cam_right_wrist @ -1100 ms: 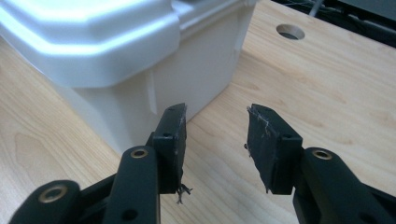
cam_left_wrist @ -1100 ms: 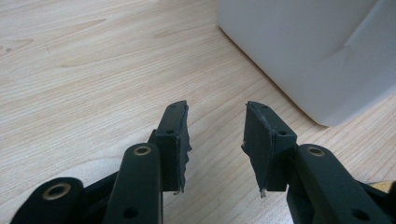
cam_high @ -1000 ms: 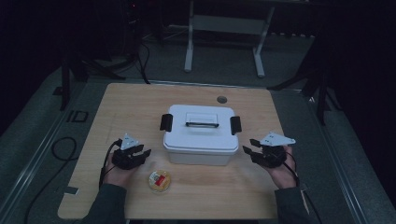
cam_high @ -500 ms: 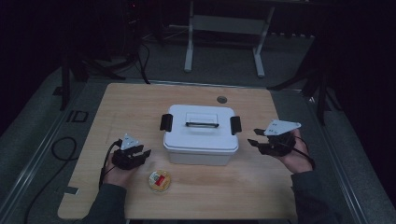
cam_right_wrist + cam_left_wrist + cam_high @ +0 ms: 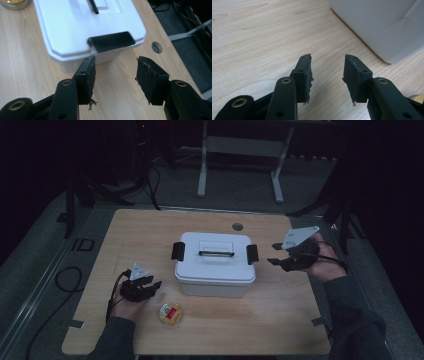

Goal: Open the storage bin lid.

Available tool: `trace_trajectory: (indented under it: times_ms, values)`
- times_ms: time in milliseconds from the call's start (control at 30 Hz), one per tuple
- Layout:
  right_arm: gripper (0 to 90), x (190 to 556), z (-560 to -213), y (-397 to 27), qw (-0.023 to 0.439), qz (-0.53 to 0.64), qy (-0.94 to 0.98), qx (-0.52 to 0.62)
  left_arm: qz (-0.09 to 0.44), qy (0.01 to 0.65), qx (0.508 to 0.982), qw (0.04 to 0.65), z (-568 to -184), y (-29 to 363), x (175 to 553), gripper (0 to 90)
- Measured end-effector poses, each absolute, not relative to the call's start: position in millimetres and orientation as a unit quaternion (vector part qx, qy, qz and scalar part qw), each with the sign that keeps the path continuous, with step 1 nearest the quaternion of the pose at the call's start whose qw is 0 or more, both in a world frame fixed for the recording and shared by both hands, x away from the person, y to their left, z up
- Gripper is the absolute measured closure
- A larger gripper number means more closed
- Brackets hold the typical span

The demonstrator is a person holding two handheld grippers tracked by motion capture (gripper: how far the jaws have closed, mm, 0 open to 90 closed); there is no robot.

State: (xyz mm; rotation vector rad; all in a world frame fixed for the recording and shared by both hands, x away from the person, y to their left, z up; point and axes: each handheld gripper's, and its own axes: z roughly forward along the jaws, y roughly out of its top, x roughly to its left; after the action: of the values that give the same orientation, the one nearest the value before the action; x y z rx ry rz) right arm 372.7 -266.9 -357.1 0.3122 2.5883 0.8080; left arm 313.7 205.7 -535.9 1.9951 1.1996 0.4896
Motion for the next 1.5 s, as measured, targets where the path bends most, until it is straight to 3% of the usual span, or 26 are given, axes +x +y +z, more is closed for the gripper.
trace_trajectory:
  times_ms: [567, 1500]
  values:
    - [48.7, 394, -330, -249, 0.198, 0.246, 0.945, 0.081, 0.189, 0.470, 0.780, 0.367, -537, 206, 315, 56.8]
    - [52.7, 408, -319, -204, 0.177, 0.193, 0.965, 0.023, 0.185, 0.470, 0.784, 0.362, -540, 204, 317, 56.3]
